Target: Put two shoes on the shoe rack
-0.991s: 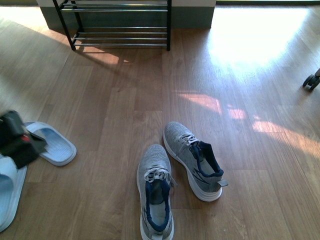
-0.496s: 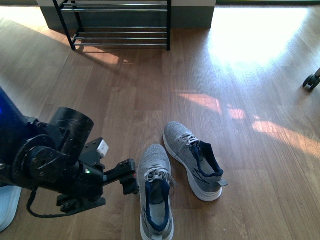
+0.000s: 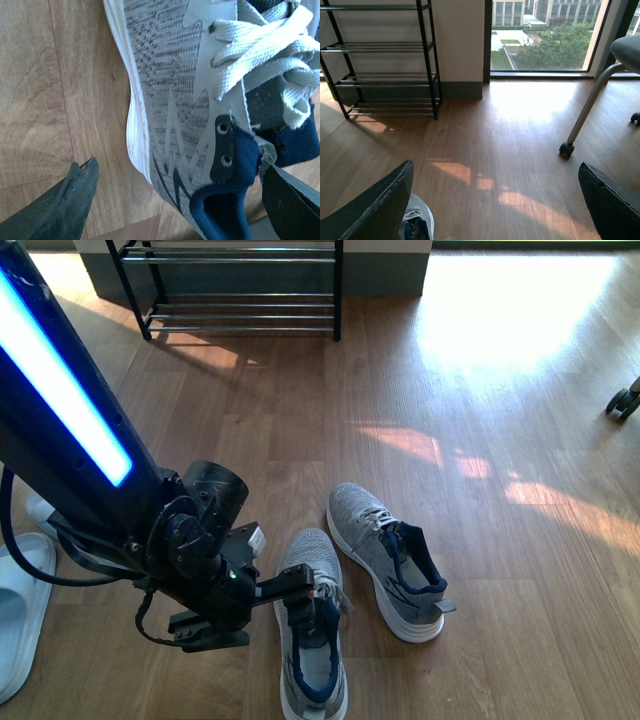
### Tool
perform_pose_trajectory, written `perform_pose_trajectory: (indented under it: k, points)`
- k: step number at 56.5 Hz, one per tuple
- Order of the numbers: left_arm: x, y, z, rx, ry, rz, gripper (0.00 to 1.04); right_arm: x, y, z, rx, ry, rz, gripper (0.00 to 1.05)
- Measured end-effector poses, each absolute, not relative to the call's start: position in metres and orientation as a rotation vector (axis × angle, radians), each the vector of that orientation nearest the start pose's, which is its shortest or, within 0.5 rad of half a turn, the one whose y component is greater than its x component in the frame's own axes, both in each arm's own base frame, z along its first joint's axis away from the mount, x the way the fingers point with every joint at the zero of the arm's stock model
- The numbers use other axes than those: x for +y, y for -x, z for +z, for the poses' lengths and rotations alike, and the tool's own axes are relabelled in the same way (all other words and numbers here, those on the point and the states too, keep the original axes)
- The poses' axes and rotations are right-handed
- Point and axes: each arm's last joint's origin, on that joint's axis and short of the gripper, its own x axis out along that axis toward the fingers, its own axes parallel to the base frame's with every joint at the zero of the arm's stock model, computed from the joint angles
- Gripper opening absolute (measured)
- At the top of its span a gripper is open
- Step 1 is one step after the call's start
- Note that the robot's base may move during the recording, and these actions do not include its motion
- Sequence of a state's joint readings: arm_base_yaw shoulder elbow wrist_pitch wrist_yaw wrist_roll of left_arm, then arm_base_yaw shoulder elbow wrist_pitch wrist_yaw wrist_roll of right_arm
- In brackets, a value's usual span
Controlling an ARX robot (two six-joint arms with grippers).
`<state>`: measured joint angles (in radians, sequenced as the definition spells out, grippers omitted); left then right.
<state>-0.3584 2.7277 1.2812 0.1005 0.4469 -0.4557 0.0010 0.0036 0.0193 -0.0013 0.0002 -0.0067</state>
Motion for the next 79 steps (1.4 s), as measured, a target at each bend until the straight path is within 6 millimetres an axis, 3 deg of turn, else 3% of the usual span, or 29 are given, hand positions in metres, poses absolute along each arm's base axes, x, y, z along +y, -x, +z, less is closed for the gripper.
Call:
perform_pose_trajectory:
  k: [30,54,62,65,75,79]
  points:
    - [-0.163,-0.358,-0.152,1.540,0.292,-0.339,0.95,0.000,-0.097,0.170,-0.014,0.007,0.001,0.96]
    - [-0.160,-0.365,-0.161,1.489,0.242,-0.321,0.34,0.000,-0.097,0.170,-0.014,0.007,0.001,0.96]
    - [-0.157,-0.366,-0.161,1.473,0.208,-0.286,0.08,0.000,-0.097,0.170,-0.014,0.007,0.001,0.96]
    - [-0.154,-0.365,-0.161,1.464,0.197,-0.264,0.03,0.000,-0.097,0.170,-0.015,0.007,0.001,0.96]
    - [-0.143,-0.364,-0.150,1.389,0.139,-0.173,0.03,0.000,-0.097,0.170,-0.014,0.007,0.001,0.96]
    - [-0.130,-0.365,-0.139,1.335,0.110,-0.102,0.03,0.000,-0.097,0.170,-0.014,0.007,0.001,0.96]
